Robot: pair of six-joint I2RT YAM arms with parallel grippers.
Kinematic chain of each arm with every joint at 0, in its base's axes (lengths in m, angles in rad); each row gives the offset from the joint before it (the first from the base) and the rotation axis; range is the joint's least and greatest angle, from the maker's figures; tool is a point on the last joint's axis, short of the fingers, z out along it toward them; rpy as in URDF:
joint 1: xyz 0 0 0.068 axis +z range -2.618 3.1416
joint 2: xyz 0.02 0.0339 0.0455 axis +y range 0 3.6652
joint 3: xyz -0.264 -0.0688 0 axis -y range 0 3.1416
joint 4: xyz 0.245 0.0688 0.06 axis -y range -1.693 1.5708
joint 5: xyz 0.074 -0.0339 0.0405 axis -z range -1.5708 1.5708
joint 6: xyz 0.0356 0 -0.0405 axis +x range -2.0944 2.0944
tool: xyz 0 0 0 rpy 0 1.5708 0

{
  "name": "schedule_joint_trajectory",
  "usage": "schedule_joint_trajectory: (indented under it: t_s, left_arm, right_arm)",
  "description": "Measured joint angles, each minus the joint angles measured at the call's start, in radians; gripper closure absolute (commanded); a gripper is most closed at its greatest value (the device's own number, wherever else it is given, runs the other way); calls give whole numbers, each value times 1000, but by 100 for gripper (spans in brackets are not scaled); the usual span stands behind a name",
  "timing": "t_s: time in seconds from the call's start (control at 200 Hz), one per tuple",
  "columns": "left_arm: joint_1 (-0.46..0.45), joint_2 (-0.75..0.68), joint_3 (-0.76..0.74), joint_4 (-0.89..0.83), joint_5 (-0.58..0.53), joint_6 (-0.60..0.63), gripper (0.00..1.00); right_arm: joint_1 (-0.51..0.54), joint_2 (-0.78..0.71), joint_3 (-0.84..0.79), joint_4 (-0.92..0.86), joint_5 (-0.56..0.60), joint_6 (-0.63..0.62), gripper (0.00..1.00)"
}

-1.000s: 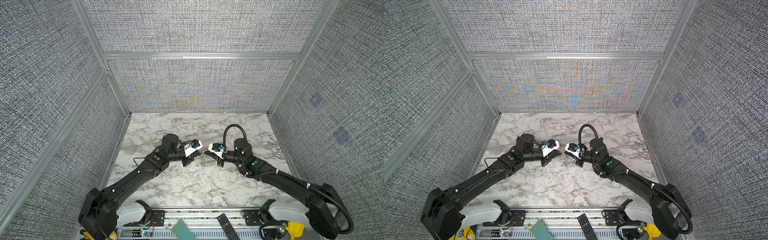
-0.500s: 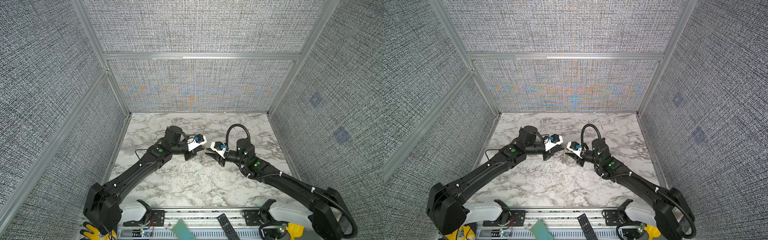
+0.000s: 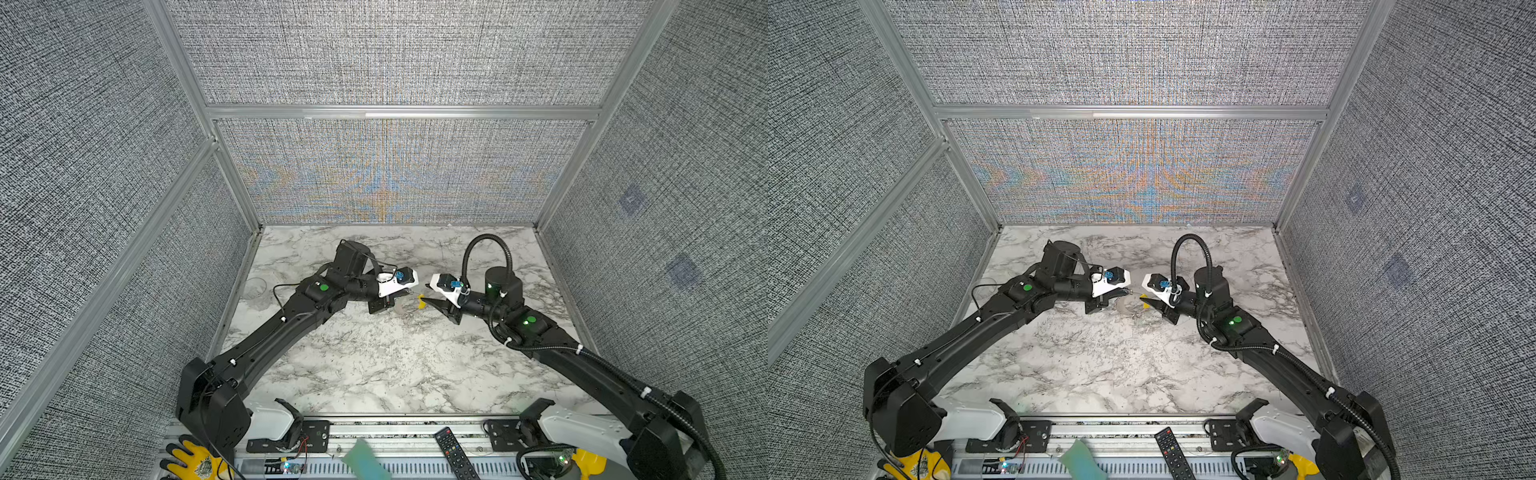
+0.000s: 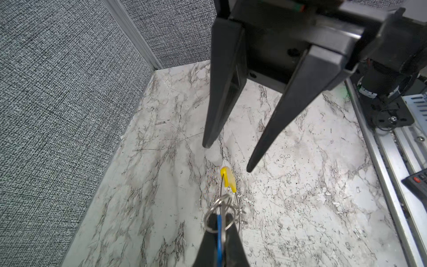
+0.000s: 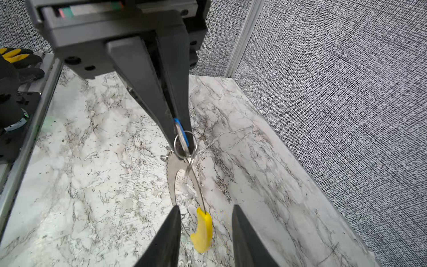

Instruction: Remove the keys from the keyring

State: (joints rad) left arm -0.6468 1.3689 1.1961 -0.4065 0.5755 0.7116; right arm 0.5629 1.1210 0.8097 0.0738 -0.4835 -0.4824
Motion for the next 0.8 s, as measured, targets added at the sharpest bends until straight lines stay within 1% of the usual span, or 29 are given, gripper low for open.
schedule_joint_trajectory:
  t_s: [0.245, 0.52, 0.8]
  left_arm:
    - [-14, 23, 50, -66, -18, 79, 100]
    - [-37, 32, 64, -89, -52, 143, 100]
    - [-48, 26, 71, -87, -108, 200, 100]
  right_arm:
    - [0, 34, 14, -14, -16, 15, 57]
    - [6, 51, -24, 74, -47, 95, 56]
    - [6, 37, -27, 66, -169, 106, 59]
